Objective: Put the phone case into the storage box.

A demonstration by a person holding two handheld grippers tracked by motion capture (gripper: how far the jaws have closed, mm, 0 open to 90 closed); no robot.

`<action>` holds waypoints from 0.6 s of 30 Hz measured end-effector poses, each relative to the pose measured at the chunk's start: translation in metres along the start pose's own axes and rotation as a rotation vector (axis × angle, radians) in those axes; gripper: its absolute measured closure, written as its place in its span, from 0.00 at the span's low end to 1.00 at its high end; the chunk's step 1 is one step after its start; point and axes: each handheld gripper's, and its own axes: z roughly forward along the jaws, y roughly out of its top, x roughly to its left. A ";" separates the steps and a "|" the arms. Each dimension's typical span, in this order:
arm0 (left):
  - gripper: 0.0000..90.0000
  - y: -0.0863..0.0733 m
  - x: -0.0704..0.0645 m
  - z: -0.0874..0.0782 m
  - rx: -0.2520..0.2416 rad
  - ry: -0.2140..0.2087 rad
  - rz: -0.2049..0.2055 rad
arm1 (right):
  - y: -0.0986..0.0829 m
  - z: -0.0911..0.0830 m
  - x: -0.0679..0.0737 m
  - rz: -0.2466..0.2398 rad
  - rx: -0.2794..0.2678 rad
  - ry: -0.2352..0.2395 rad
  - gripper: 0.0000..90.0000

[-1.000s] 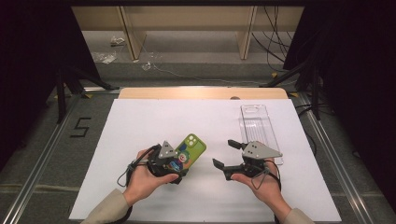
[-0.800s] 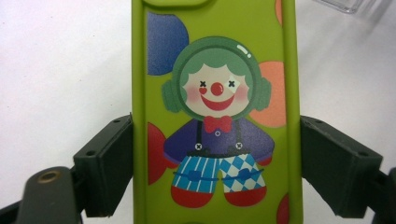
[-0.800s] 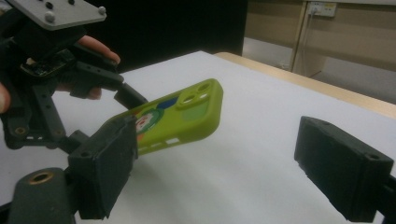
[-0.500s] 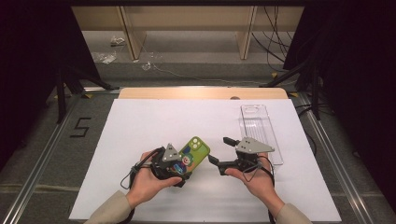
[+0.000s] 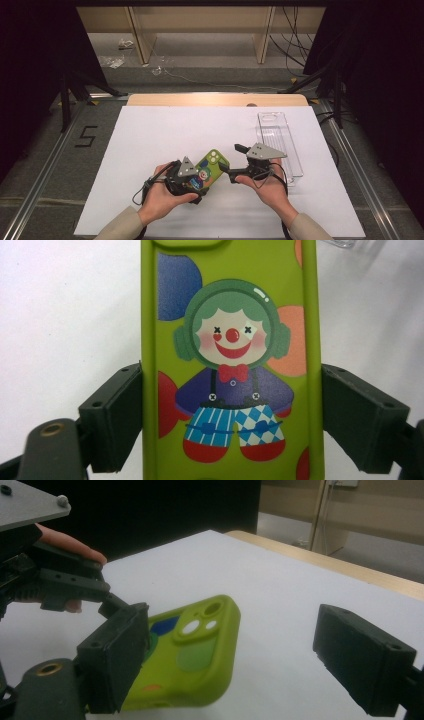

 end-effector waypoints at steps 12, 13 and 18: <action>0.18 0.000 -0.009 0.004 0.001 -0.012 0.022 | 0.001 0.013 -0.001 0.018 0.025 -0.001 0.20; 0.18 0.000 -0.009 0.004 0.002 -0.013 0.023 | 0.001 0.014 -0.001 0.021 0.030 -0.001 0.20; 0.18 0.001 -0.011 0.004 -0.004 -0.014 0.026 | 0.000 0.018 -0.002 0.037 0.045 0.002 0.21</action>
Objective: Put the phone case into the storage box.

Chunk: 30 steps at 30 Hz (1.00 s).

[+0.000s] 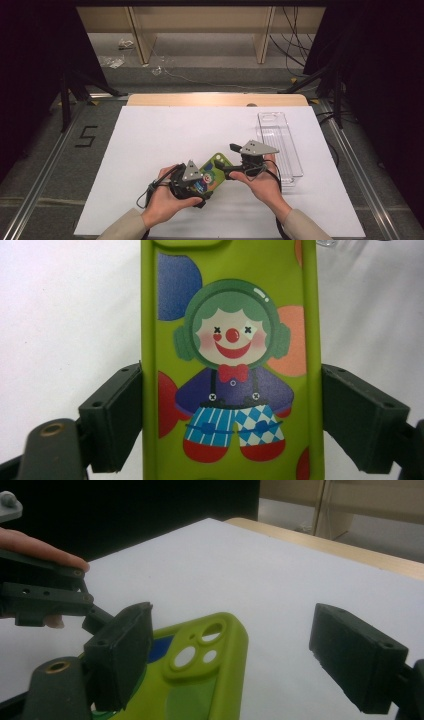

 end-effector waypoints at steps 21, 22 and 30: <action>0.18 0.001 -0.002 0.002 -0.008 0.001 0.002 | -0.003 0.012 -0.001 0.046 0.046 0.016 0.33; 0.18 0.001 -0.002 0.001 -0.009 0.001 0.002 | -0.003 0.012 -0.001 0.047 0.049 0.017 0.34; 0.18 0.001 -0.002 0.002 -0.011 0.001 0.003 | -0.003 0.015 -0.001 0.063 0.054 0.027 0.39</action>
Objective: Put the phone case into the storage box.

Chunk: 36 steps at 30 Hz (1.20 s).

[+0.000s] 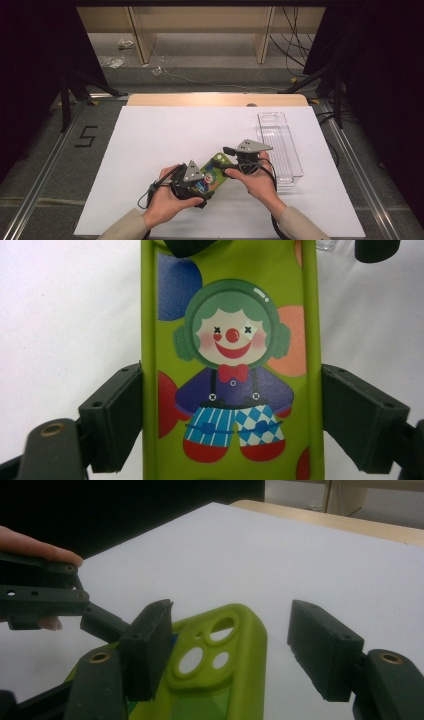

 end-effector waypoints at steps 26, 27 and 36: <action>0.18 0.000 0.000 0.001 -0.005 0.004 -0.003 | 0.001 0.002 -0.001 0.071 -0.018 0.037 0.62; 0.18 0.000 0.000 0.001 -0.005 0.005 -0.003 | 0.001 0.002 -0.001 0.071 -0.018 0.039 0.62; 0.18 0.000 0.000 0.001 -0.005 0.006 -0.006 | 0.003 0.003 0.000 0.082 -0.024 0.039 0.64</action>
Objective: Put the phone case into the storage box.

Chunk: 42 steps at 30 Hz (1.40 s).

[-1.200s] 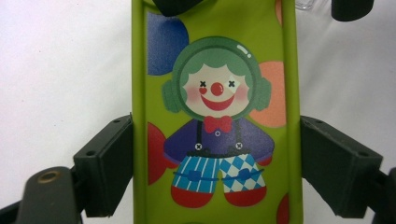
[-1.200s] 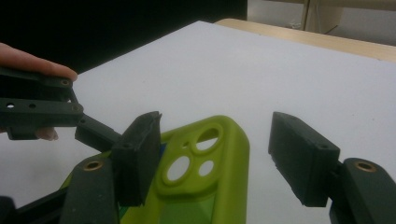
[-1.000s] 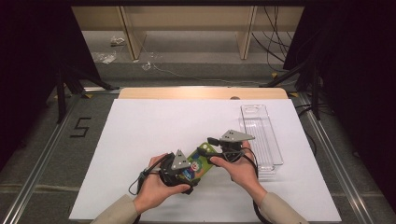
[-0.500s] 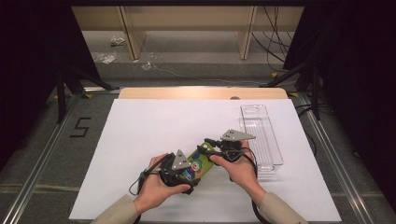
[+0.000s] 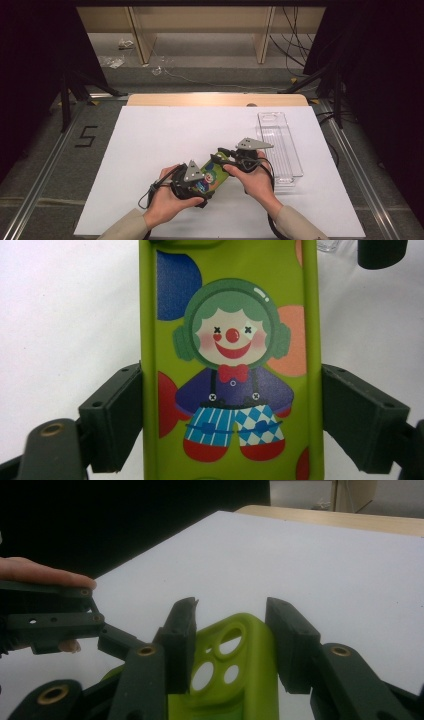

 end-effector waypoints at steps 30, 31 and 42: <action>0.18 0.000 0.002 0.002 0.018 0.016 0.012 | 0.004 -0.003 -0.001 0.088 -0.052 0.048 0.78; 0.18 0.000 0.002 0.002 0.016 0.016 0.012 | 0.005 -0.003 -0.001 0.090 -0.052 0.049 0.78; 0.18 0.000 0.002 0.004 -0.011 0.000 0.022 | 0.014 -0.009 0.005 0.111 -0.088 0.105 0.85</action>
